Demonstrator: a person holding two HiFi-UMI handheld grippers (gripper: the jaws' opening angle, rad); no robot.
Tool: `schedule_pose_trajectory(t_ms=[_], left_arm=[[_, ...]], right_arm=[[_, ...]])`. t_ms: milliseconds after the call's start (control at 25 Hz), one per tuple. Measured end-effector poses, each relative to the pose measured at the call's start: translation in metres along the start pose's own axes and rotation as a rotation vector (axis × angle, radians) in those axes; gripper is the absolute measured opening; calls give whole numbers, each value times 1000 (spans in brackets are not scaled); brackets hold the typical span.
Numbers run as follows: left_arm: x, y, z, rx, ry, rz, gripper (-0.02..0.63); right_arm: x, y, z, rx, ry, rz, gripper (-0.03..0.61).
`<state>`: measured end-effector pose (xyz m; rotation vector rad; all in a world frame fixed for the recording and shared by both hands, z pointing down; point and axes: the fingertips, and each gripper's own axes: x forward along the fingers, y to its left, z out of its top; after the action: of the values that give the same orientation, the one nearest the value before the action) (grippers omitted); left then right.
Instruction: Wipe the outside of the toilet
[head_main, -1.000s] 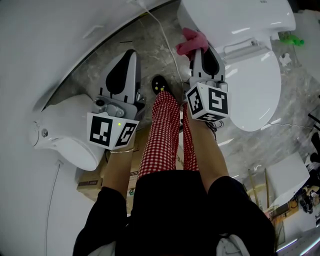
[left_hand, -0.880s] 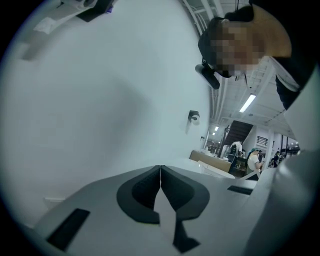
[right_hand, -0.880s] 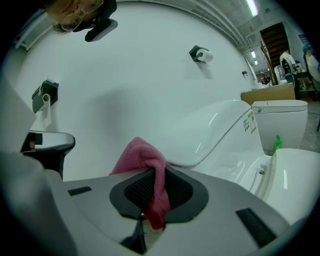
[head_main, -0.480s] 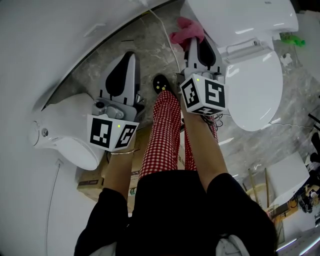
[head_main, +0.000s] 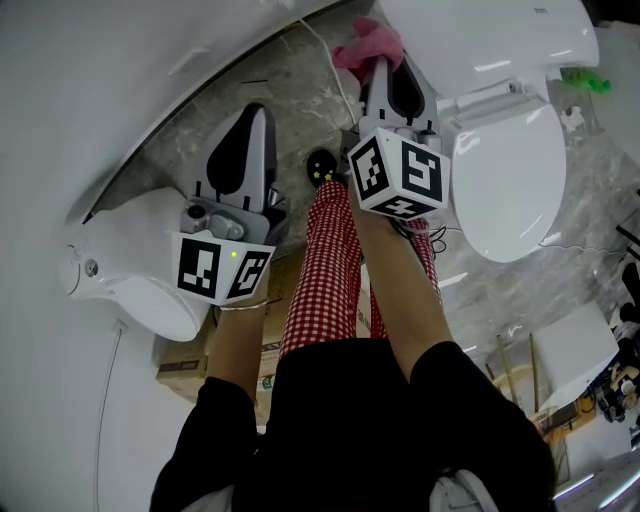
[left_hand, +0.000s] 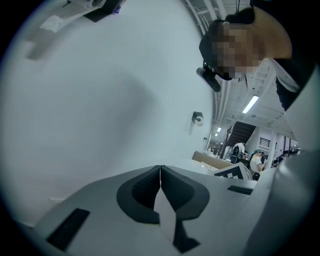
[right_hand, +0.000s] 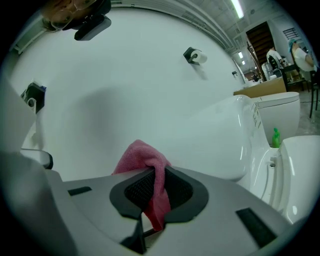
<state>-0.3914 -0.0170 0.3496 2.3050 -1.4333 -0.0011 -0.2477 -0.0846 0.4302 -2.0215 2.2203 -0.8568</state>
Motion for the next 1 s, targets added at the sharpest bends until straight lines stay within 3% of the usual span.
schedule_pose_trajectory(t_ms=[120, 280, 600, 1000], left_arm=[[0, 3, -1, -6, 3, 3, 11], [-2, 6, -1, -13, 4, 5, 11], [-9, 21, -1, -18, 1, 28, 11], [-16, 19, -6, -31, -4, 33, 11]], right_arm=[[6, 5, 1, 18, -4, -7, 60], [23, 20, 0, 63, 5, 67, 60], [42, 20, -2, 77, 2, 44, 60], [-1, 27, -23, 44, 21, 121, 60]])
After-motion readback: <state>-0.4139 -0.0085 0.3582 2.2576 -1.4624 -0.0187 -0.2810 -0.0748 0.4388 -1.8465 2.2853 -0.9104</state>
